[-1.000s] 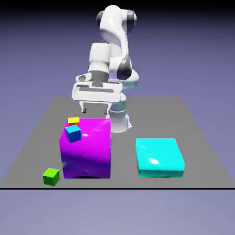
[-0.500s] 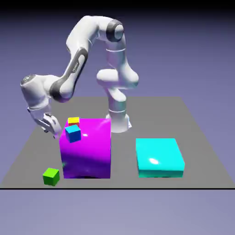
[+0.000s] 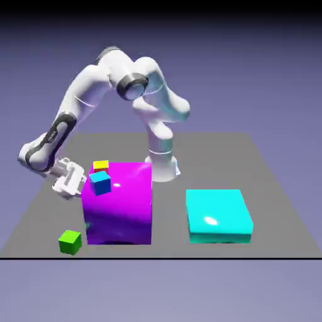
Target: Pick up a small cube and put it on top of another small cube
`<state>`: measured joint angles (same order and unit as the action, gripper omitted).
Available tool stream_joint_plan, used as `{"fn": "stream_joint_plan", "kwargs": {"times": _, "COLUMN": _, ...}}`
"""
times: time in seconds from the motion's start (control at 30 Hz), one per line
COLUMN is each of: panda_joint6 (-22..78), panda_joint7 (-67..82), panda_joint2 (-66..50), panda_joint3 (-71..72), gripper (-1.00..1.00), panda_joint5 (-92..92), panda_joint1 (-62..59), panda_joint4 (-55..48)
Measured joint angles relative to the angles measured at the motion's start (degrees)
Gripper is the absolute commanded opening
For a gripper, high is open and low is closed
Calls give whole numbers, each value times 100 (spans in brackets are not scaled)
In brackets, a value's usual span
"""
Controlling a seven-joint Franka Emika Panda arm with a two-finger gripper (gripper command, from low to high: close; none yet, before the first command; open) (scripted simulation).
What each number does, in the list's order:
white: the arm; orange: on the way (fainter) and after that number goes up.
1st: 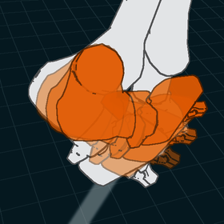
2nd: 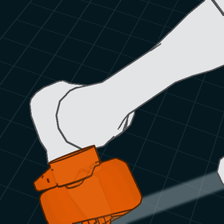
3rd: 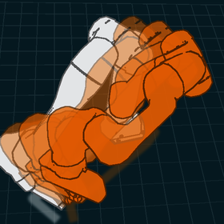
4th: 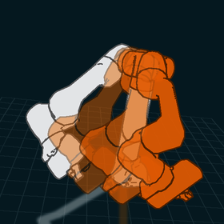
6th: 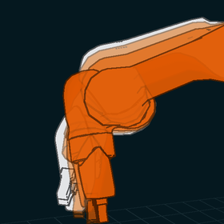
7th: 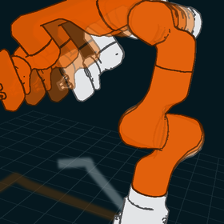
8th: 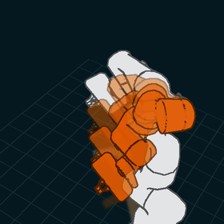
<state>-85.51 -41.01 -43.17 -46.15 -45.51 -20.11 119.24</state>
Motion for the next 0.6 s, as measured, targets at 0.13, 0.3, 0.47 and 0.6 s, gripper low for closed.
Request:
{"fn": "stream_joint_plan", "kwargs": {"times": 0.13, "panda_joint6": -603, "panda_joint7": 252, "panda_joint2": -287, "panda_joint3": 375, "gripper": -100, "panda_joint5": -512, "panda_joint1": 186, "panda_joint4": 474}}
{"fn": "stream_joint_plan", "kwargs": {"times": 0.3, "panda_joint6": 131, "panda_joint7": -165, "panda_joint2": -122, "panda_joint3": 32, "gripper": -100, "panda_joint5": -106, "panda_joint1": -12, "panda_joint4": -327}}
{"fn": "stream_joint_plan", "kwargs": {"times": 0.47, "panda_joint6": 546, "panda_joint7": -687, "panda_joint2": -511, "panda_joint3": 133, "gripper": -100, "panda_joint5": -406, "panda_joint1": -52, "panda_joint4": -1365}}
{"fn": "stream_joint_plan", "kwargs": {"times": 0.6, "panda_joint6": 877, "panda_joint7": -1104, "panda_joint2": -821, "panda_joint3": 214, "gripper": -100, "panda_joint5": -647, "panda_joint1": -83, "panda_joint4": -2196}}
